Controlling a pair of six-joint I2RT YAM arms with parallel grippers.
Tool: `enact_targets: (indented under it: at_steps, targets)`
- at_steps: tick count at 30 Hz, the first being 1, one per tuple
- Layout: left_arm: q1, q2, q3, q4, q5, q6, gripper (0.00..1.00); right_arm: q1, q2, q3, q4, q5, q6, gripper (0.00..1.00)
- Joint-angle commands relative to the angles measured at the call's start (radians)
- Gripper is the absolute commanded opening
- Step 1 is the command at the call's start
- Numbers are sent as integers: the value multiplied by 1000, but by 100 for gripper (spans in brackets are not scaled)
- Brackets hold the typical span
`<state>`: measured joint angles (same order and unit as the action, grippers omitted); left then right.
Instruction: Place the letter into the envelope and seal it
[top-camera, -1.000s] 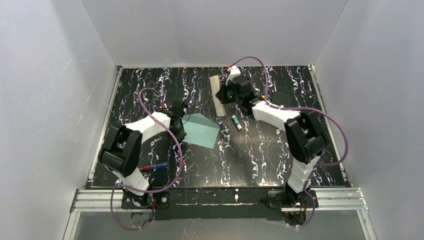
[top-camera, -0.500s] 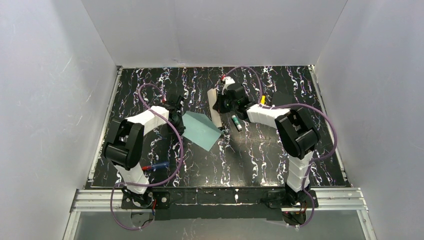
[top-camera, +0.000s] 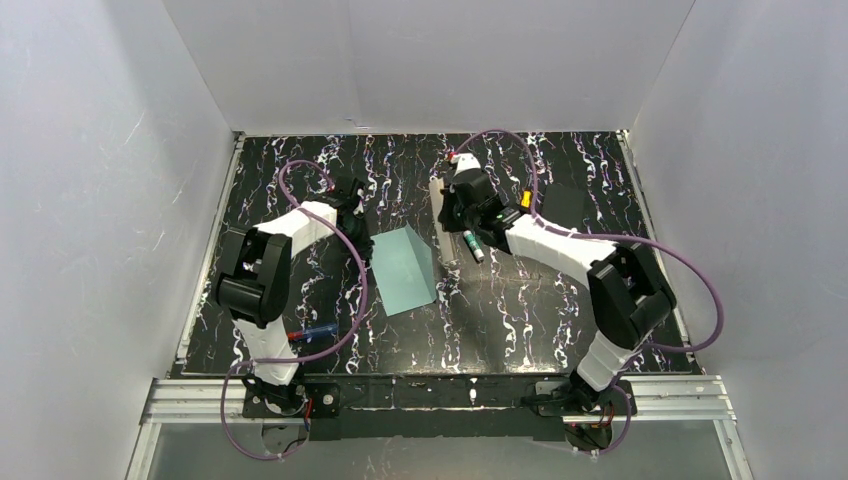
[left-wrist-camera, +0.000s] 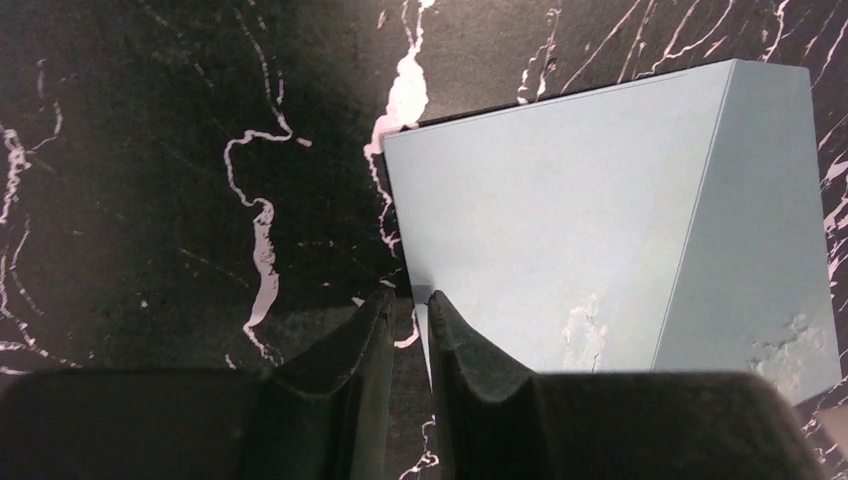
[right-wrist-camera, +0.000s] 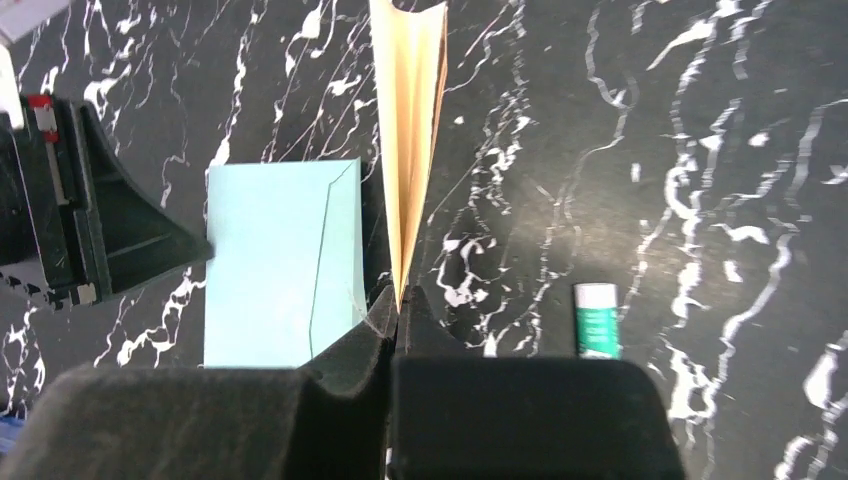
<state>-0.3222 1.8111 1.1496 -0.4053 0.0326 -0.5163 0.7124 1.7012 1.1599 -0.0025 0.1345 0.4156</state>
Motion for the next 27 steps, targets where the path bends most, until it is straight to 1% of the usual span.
enact_targets:
  at_steps: [1, 3, 4, 5, 7, 9, 11, 13, 16, 18, 19, 23, 27]
  targets:
    - [28, -25, 49, -112, 28, 2, 19, -7, -102, 76, -90, 80, -37, 1]
    - [31, -55, 39, -122, 68, 5, 23, -7, -123, 66, -36, -58, -39, 1]
    - [31, -70, 30, -126, 89, 3, 26, -7, -125, 60, -12, -140, -33, 1]
    - [32, -87, 20, -128, 112, -4, 31, -7, -119, 53, 34, -217, -14, 1]
    - [32, -121, -11, -129, 159, -27, 41, -7, -94, 47, 75, -326, 26, 1]
    - [32, -152, -52, -111, 211, -58, 47, -7, -55, 47, 91, -387, 53, 1]
    - [31, -168, -95, -84, 270, -92, 49, -9, -17, 47, 98, -428, 65, 1]
    - [32, -170, -128, -56, 333, -124, 48, -27, 28, 49, 114, -505, 73, 1]
    - [31, -155, -172, 43, 473, -161, 34, -59, 120, 79, 112, -599, 92, 1]
    - [32, -131, -180, 92, 550, -180, 29, -77, 164, 95, 89, -621, 86, 1]
    - [32, -113, -175, 91, 559, -185, 27, -86, 182, 98, 85, -631, 84, 1]
    - [32, -73, -157, 27, 487, -170, 23, -119, 223, 88, 89, -616, 82, 1]
    - [32, -53, -147, -51, 401, -148, 21, -142, 242, 55, 146, -568, 76, 1]
